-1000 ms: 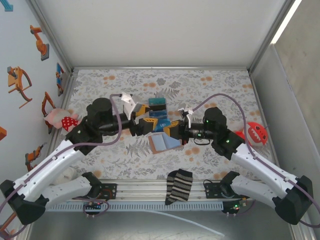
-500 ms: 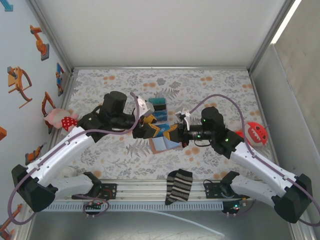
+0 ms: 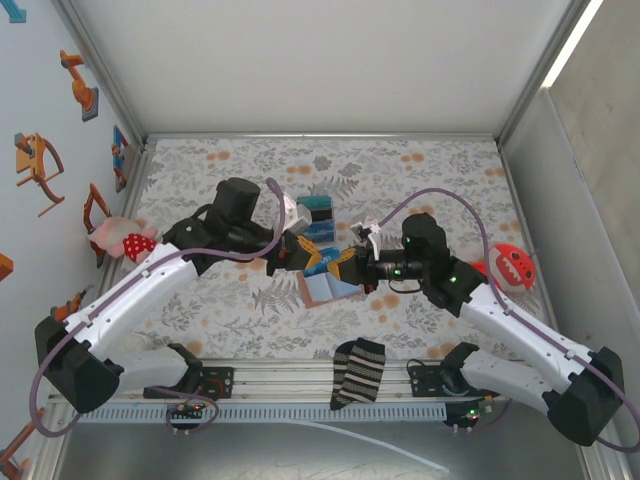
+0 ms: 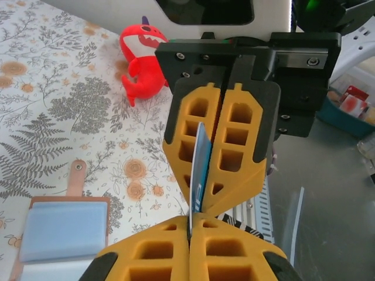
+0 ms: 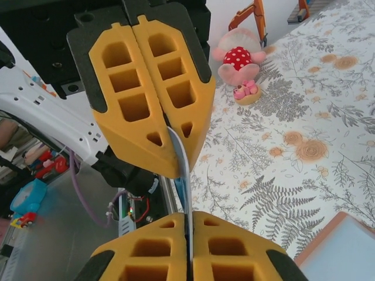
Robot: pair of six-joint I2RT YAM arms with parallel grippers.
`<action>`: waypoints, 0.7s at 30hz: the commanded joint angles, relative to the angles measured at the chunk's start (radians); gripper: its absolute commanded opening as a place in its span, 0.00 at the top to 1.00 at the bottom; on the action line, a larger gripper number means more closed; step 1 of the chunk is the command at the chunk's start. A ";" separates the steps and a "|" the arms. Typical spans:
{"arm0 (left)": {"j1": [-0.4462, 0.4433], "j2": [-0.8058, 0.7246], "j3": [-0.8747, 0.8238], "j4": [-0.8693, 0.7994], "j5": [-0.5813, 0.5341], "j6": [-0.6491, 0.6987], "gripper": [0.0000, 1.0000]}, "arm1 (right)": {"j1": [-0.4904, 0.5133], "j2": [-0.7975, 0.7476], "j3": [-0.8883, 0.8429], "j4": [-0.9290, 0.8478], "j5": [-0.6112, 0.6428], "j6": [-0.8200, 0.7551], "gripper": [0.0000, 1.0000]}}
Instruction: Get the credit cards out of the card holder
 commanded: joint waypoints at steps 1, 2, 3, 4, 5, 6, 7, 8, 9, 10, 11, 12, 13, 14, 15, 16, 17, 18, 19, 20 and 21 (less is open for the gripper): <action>0.033 0.031 0.039 -0.015 -0.035 0.024 1.00 | 0.006 -0.027 0.033 -0.039 0.064 -0.024 0.63; 0.042 0.046 0.051 -0.028 -0.076 0.026 1.00 | 0.006 -0.038 0.031 -0.056 0.095 -0.026 0.54; 0.053 0.064 0.065 -0.045 -0.102 0.041 1.00 | 0.006 -0.048 0.030 -0.075 0.132 -0.028 0.49; 0.059 0.079 0.071 -0.050 -0.120 0.055 1.00 | 0.006 -0.057 0.031 -0.097 0.167 -0.031 0.46; 0.064 0.095 0.075 -0.045 -0.153 0.067 1.00 | 0.006 -0.069 0.031 -0.126 0.216 -0.035 0.43; 0.067 0.111 0.075 -0.034 -0.195 0.081 1.00 | 0.005 -0.078 0.033 -0.152 0.265 -0.035 0.31; 0.067 0.125 0.075 -0.026 -0.221 0.104 1.00 | 0.005 -0.086 0.035 -0.179 0.306 -0.036 0.20; 0.069 0.142 0.075 -0.014 -0.237 0.130 1.00 | 0.006 -0.094 0.038 -0.207 0.350 -0.036 0.19; 0.071 0.159 0.077 0.001 -0.252 0.154 1.00 | 0.005 -0.102 0.041 -0.233 0.391 -0.036 0.19; 0.072 0.177 0.084 0.007 -0.265 0.176 1.00 | 0.006 -0.107 0.044 -0.254 0.427 -0.033 0.19; 0.073 0.202 0.094 0.015 -0.276 0.198 1.00 | 0.005 -0.114 0.045 -0.275 0.467 -0.029 0.19; 0.076 0.225 0.105 0.027 -0.289 0.210 1.00 | 0.005 -0.121 0.047 -0.295 0.509 -0.023 0.19; 0.079 0.247 0.117 0.032 -0.292 0.227 1.00 | 0.006 -0.125 0.049 -0.309 0.545 -0.015 0.19; 0.082 0.273 0.127 0.041 -0.292 0.246 1.00 | 0.006 -0.133 0.049 -0.322 0.585 -0.006 0.19; 0.089 0.298 0.139 0.050 -0.293 0.268 1.00 | 0.006 -0.142 0.049 -0.334 0.625 0.008 0.18; 0.093 0.322 0.149 0.050 -0.294 0.292 1.00 | 0.005 -0.147 0.048 -0.346 0.654 0.017 0.18; 0.096 0.352 0.165 0.050 -0.302 0.311 1.00 | 0.005 -0.156 0.046 -0.354 0.686 0.026 0.18; 0.100 0.383 0.187 0.043 -0.310 0.335 1.00 | 0.005 -0.165 0.046 -0.360 0.709 0.034 0.18; 0.104 0.411 0.203 0.033 -0.314 0.354 1.00 | 0.006 -0.173 0.045 -0.365 0.727 0.040 0.18; 0.107 0.441 0.225 0.027 -0.319 0.370 1.00 | 0.005 -0.184 0.044 -0.370 0.740 0.045 0.18; 0.112 0.467 0.241 0.026 -0.321 0.388 1.00 | 0.006 -0.192 0.042 -0.374 0.752 0.049 0.18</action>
